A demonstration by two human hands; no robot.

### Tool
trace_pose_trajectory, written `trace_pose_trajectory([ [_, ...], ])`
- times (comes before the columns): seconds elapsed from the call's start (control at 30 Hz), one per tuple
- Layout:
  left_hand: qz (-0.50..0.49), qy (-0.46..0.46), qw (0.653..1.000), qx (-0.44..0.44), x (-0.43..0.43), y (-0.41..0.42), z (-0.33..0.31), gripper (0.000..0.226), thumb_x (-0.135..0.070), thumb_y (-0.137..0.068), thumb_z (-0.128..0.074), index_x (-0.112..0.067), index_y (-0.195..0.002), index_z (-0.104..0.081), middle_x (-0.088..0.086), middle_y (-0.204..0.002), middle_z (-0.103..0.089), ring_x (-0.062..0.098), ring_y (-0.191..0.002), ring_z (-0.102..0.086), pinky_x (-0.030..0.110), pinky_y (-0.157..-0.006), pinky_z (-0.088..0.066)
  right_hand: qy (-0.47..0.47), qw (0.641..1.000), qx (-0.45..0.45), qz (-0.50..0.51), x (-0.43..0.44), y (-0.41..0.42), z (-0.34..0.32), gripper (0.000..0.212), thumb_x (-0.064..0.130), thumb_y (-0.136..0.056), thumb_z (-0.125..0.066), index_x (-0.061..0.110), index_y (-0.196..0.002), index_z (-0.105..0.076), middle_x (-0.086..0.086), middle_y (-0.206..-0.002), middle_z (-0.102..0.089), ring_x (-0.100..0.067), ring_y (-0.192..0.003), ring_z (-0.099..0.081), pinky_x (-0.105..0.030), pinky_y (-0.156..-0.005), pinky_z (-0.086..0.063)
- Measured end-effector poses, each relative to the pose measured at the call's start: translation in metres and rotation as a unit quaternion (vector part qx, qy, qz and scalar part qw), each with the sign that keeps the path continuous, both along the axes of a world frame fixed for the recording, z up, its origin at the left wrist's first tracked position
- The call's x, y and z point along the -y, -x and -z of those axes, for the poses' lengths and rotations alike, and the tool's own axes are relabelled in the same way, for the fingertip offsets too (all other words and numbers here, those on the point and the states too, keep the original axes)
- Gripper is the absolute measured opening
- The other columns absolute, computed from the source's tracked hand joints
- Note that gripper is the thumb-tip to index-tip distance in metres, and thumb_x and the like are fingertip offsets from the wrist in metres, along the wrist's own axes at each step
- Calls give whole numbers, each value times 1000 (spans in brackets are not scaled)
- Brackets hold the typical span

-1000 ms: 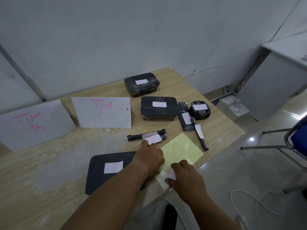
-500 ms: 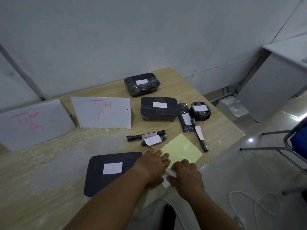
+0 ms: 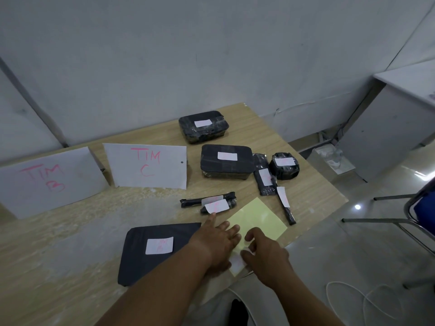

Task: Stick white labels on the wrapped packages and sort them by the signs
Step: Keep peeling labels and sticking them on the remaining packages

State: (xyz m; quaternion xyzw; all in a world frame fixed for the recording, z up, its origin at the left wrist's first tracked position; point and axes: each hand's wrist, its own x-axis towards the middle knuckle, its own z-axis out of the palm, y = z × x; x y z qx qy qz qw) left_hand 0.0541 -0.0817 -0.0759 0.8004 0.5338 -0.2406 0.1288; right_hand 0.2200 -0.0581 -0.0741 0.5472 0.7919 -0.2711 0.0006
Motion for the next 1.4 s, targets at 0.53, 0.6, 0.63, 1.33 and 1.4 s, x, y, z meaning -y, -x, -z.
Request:
trace_pose_trajectory([
  [0.53,2,16,1000,-3,-3,0,-3,77,-57,-99,-37,-22,-158,-3,3,-165,6,27,-152,1,62,-117,4,-14,988,-72,-138,-15,-13,-13,7,35,-82,-59,29,-84,-63,11,-90,-55,-9,-88,-49,-25,-79,-45],
  [0.6,5,19,1000,-4,-3,0,-3,78,-58,-98,-37,-21,-158,-2,3,-165,8,27,-152,2,62,-116,6,-21,984,-87,-153,-12,-15,-16,5,32,-80,-61,27,-80,-62,12,-87,-54,-8,-87,-46,-20,-77,-40],
  [0.63,5,21,1000,-4,-4,1,-3,78,-57,-98,-37,-21,-158,-1,3,-165,8,27,-152,2,62,-116,6,-18,983,-94,-153,-11,-15,-18,4,30,-79,-62,27,-78,-61,13,-86,-53,-7,-85,-46,-18,-76,-39],
  [1.33,23,-87,988,123,-24,10,-24,98,-86,-72,-50,-16,-140,-48,11,-137,-44,30,-123,-39,48,-103,-34,202,816,-479,252,-62,2,-63,21,22,-89,-62,24,-69,-59,-3,-78,-63,-16,-72,-59,-36,-68,-46],
  [1.4,-6,-158,977,141,-33,10,-31,74,-74,-86,-44,-15,-128,-58,10,-126,-52,28,-115,-43,46,-97,-36,215,812,-479,254,-74,8,-61,22,24,-90,-62,25,-68,-61,0,-73,-63,-14,-68,-59,-34,-66,-46],
])
